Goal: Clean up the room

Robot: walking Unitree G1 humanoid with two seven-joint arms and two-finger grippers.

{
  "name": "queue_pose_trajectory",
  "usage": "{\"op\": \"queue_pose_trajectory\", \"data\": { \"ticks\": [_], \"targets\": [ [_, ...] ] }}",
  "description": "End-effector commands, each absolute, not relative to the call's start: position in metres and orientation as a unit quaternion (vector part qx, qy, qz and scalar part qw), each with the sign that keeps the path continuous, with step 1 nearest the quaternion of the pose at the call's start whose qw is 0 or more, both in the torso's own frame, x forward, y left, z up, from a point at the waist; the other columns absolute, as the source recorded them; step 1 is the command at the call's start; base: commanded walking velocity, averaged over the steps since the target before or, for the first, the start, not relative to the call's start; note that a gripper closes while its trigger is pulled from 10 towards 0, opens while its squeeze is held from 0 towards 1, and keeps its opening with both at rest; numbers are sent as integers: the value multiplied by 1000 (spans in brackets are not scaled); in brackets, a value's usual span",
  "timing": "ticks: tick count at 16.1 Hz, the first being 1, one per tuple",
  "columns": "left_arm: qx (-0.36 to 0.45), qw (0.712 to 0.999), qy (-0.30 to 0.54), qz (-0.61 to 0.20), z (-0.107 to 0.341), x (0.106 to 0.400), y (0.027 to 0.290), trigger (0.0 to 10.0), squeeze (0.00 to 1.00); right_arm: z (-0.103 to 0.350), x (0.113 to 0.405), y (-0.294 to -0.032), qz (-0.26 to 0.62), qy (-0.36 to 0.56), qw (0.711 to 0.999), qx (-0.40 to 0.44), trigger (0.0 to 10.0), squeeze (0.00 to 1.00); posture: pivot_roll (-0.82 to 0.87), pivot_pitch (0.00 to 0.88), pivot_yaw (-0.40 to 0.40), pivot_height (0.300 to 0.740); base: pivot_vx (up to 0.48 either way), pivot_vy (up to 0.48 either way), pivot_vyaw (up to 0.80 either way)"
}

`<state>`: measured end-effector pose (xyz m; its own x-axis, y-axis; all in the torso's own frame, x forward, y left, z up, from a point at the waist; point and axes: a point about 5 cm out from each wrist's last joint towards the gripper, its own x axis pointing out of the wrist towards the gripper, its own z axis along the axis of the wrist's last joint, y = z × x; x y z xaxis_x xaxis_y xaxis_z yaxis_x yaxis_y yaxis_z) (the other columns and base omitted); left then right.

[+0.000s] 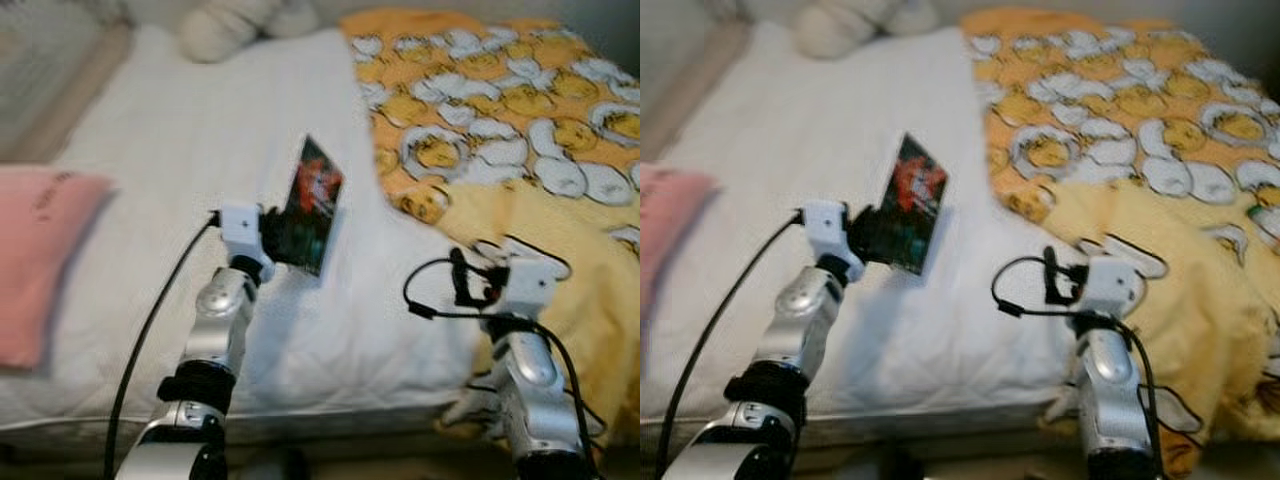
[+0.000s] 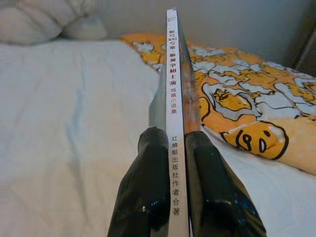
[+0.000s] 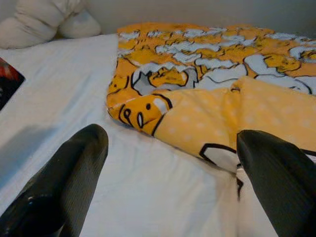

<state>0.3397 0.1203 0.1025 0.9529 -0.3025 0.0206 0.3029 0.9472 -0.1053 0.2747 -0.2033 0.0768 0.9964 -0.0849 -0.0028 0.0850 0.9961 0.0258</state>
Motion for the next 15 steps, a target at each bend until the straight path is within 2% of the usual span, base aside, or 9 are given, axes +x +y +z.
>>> {"op": "queue_pose_trajectory", "data": {
  "ticks": [1, 5, 10, 11, 13, 14, 15],
  "targets": [
    [-34, 985, -25, -169, 117, 347, 116, 0, 0, 78, 276, -198, -38, -7, 999, 14, 10000, 0, -44, 0, 69, 740, 0, 480, 550],
    [-17, 983, -11, -183, 120, 355, 112, 0, 0, 78, 278, -197, -36, -5, 999, 12, 10000, 0, -54, 0, 71, 740, 0, 480, 517],
    [-26, 984, 3, -177, 118, 358, 114, 0, 0, 76, 276, -194, -30, -4, 999, 11, 10000, 0, -55, 0, 74, 740, 0, 480, 0],
    [-30, 984, 10, -178, 115, 358, 111, 0, 0, 76, 275, -194, -27, -4, 1000, 10, 10000, 0, -54, 0, 70, 740, 0, 480, 750],
    [-18, 978, 42, -205, 109, 360, 96, 0, 0, 73, 274, -194, -34, 5, 999, 23, 10000, 0, -45, 0, 56, 740, 244, 416, 0],
    [-14, 974, 49, -222, 111, 362, 86, 1020, 0, 71, 273, -193, -30, 8, 999, 21, 10000, 0, -44, 0, 52, 740, 0, 0, 0],
    [-10, 971, 53, -232, 114, 365, 77, 1529, 0, 70, 272, -191, -24, 11, 1000, 17, 10000, 0, -45, 0, 51, 740, 0, 0, 0]
  ]
}}
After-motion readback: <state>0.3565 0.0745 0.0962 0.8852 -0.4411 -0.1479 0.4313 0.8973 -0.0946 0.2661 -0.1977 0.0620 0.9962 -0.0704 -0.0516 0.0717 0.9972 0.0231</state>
